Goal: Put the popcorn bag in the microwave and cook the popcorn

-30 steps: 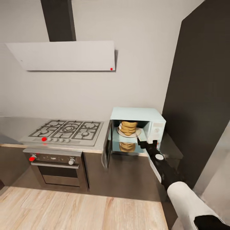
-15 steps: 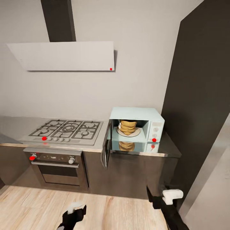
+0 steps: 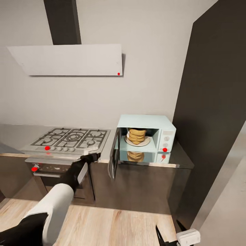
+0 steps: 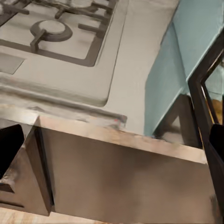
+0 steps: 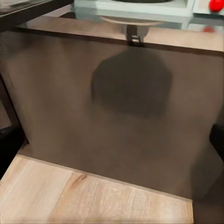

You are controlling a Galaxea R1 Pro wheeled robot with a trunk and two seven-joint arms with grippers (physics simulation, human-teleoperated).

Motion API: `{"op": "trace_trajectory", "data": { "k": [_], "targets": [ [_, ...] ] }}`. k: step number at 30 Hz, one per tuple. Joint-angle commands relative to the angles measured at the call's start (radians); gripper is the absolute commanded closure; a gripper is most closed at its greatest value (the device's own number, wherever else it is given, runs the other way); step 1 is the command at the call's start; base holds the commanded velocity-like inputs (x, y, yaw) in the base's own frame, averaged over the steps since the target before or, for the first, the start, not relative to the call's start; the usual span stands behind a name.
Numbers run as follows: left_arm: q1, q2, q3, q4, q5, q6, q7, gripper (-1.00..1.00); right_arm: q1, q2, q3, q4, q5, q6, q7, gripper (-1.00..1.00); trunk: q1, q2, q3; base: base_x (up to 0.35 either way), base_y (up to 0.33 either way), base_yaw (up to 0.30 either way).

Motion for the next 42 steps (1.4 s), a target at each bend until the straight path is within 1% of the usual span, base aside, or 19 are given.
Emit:
{"op": "trace_trajectory", "data": {
  "k": [1, 3, 7, 10, 17, 22, 25, 27, 29, 31, 34, 36, 42],
  "targets": [
    [-0.018, 0.001, 0.005, -0.001, 0.004, 0.009, 0.001, -1.0, 0.001, 0.002, 0.002, 0.0, 0.007, -0.002, 0.001, -1.0, 0.0, -0.001, -0.002, 0.0, 0.0, 0.0],
    [-0.027, 0.001, 0.007, 0.0, 0.007, 0.011, 0.001, -1.0, 0.002, 0.003, 0.009, 0.001, 0.007, -0.003, 0.001, -1.0, 0.0, -0.001, -0.002, 0.0, 0.0, -0.034],
    [-0.035, 0.0, 0.01, 0.014, 0.011, 0.011, 0.002, -1.0, 0.004, 0.001, 0.036, 0.002, 0.008, -0.004, 0.001, -1.0, 0.0, -0.001, -0.002, 0.0, 0.0, -0.227],
    [-0.035, -0.009, 0.009, 0.047, 0.012, 0.01, 0.002, -1.0, 0.005, -0.001, 0.063, 0.003, 0.007, -0.004, 0.001, -1.0, 0.0, -0.001, -0.002, 0.0, 0.0, -0.293],
    [-0.033, -0.014, 0.002, 0.086, 0.012, 0.009, 0.002, -1.0, 0.007, -0.001, 0.07, 0.003, 0.007, -0.004, 0.001, -1.0, 0.0, -0.001, -0.002, 0.0, 0.0, -0.299],
    [-0.032, -0.016, -0.001, 0.099, 0.012, 0.008, 0.002, -1.0, 0.007, -0.001, 0.096, 0.004, 0.008, -0.004, 0.0, -1.0, 0.0, -0.001, -0.002, 0.0, 0.0, -0.3],
    [-0.032, -0.018, -0.002, 0.099, 0.011, 0.008, 0.002, -1.0, 0.011, -0.003, 0.127, 0.005, 0.009, -0.004, -0.001, -1.0, 0.0, -0.001, -0.002, 0.0, 0.0, -0.3],
    [-0.032, -0.018, -0.003, 0.099, 0.011, 0.009, 0.002, -1.0, 0.012, -0.003, 0.141, 0.005, 0.027, -0.004, -0.001, -1.0, 0.0, -0.001, -0.002, 0.0, 0.0, -0.3],
    [-0.032, -0.019, -0.003, 0.099, 0.01, 0.01, 0.001, -1.0, 0.012, -0.001, 0.161, 0.026, 0.048, -0.004, -0.001, -1.0, 0.0, -0.001, -0.002, 0.0, 0.0, -0.3],
    [-0.031, -0.019, -0.003, 0.099, 0.009, 0.011, -0.004, -1.0, 0.012, -0.001, 0.192, 0.045, 0.061, -0.005, -0.007, -1.0, 0.0, -0.001, -0.002, 0.0, 0.0, -0.3],
    [-0.019, -0.02, -0.004, 0.096, 0.008, 0.011, -0.012, -1.0, 0.011, -0.001, 0.2, 0.05, 0.065, -0.005, -0.01, -1.0, 0.0, -0.001, -0.002, 0.0, 0.0, -0.3],
    [-0.011, -0.03, -0.004, 0.094, 0.008, 0.008, -0.01, -1.0, 0.01, 0.0, 0.201, 0.052, 0.066, -0.005, -0.011, -1.0, 0.0, -0.001, -0.002, 0.0, 0.0, -0.3],
    [-0.01, -0.036, -0.004, 0.09, 0.008, 0.004, -0.007, -1.0, 0.01, 0.002, 0.204, 0.053, 0.066, -0.004, -0.009, -1.0, 0.0, -0.001, -0.002, 0.004, 0.0, -0.28]
  ]
}}
